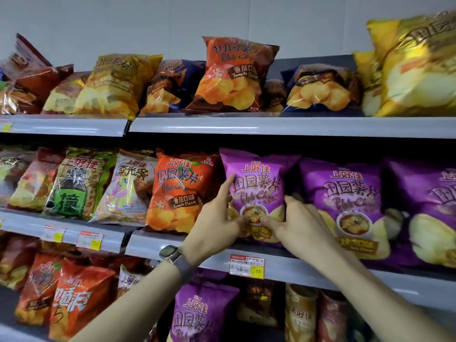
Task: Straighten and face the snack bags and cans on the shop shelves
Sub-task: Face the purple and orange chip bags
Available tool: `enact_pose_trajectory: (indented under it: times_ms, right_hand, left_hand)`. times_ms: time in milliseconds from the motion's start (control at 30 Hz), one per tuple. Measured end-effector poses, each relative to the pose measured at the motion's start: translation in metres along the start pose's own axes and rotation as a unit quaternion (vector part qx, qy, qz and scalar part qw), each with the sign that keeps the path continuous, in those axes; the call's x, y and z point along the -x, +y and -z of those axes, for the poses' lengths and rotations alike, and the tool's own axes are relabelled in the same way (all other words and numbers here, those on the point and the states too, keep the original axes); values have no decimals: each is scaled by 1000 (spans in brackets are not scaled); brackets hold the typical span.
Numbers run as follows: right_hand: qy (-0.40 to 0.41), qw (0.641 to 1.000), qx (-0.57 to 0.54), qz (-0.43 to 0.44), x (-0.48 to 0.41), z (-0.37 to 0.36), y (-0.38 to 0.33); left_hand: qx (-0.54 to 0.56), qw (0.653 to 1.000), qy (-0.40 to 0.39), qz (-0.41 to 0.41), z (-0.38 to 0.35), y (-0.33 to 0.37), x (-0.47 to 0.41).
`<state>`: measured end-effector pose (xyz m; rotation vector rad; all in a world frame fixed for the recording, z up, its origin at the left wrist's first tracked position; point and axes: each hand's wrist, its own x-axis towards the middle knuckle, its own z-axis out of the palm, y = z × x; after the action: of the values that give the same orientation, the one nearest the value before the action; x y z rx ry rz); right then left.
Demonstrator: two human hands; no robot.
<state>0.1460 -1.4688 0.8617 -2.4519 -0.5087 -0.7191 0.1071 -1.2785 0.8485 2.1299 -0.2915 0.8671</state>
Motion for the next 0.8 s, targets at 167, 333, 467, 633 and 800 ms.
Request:
enact_pose_trajectory:
  times_ms: [167,333,467,633,800]
  right_hand:
    - [-3,1000,7,2,8,1,4]
    - [-40,999,21,11,13,17,0]
    - [-54,997,27,38,23,30,3]
    - [-32,992,64,103,41,44,6]
    - [22,985,62,159,61,56,-1]
  left_hand:
    - [-17,1000,-24,10,2,-3,4]
    - [-29,998,-40,37,3,5,-2]
    - [-96,994,-31,32,2,10,3]
    - [-175,985,-7,12,7,24,25]
    - [-280,958,-18,59,23,50,63]
